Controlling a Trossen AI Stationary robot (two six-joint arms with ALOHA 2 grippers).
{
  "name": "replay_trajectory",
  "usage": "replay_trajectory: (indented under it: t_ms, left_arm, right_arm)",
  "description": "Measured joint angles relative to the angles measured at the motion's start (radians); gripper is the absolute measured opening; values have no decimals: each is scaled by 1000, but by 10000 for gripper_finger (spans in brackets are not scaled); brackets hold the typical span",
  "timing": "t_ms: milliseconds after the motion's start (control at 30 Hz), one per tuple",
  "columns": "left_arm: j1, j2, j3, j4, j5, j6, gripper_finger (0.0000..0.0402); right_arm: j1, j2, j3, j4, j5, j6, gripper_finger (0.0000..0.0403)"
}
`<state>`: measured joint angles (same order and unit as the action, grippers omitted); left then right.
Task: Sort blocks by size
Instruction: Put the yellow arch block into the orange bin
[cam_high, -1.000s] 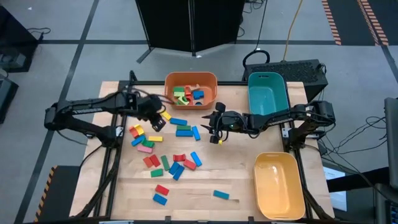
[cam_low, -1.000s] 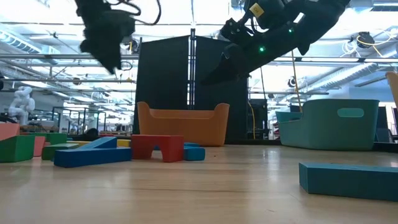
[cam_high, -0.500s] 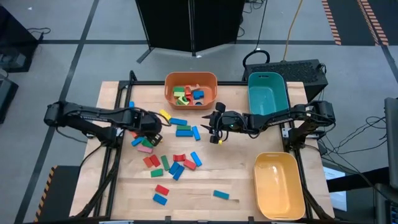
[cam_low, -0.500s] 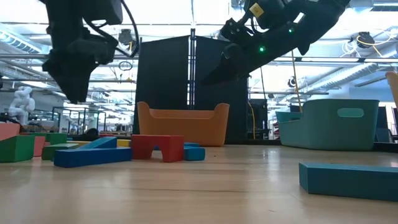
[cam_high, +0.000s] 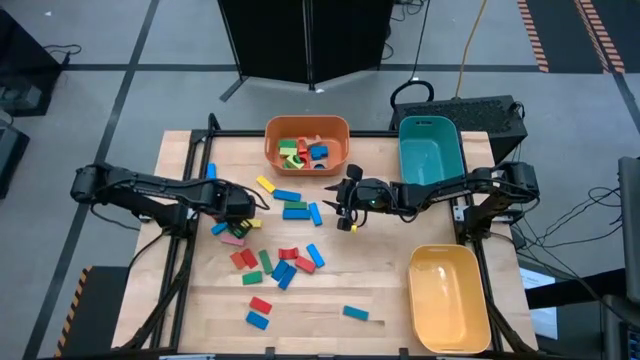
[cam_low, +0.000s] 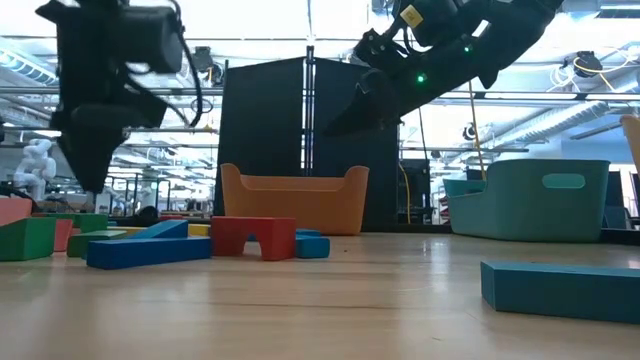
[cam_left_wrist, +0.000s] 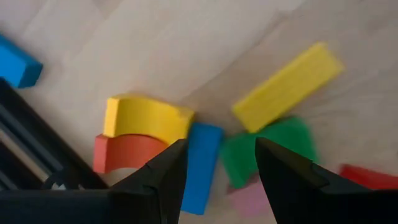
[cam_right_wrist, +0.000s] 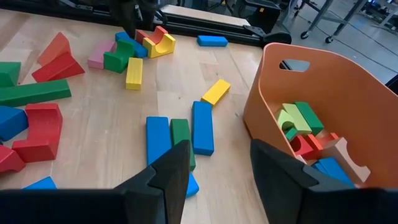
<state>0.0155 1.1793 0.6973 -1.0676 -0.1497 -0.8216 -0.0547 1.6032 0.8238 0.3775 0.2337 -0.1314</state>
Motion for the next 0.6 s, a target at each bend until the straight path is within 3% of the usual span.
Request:
replay_trajectory:
  t_ms: [600]
  left_arm:
    - [156, 0, -136, 130, 23, 177, 191]
  right_arm:
    - [0, 0, 0, 60, -4, -61, 157]
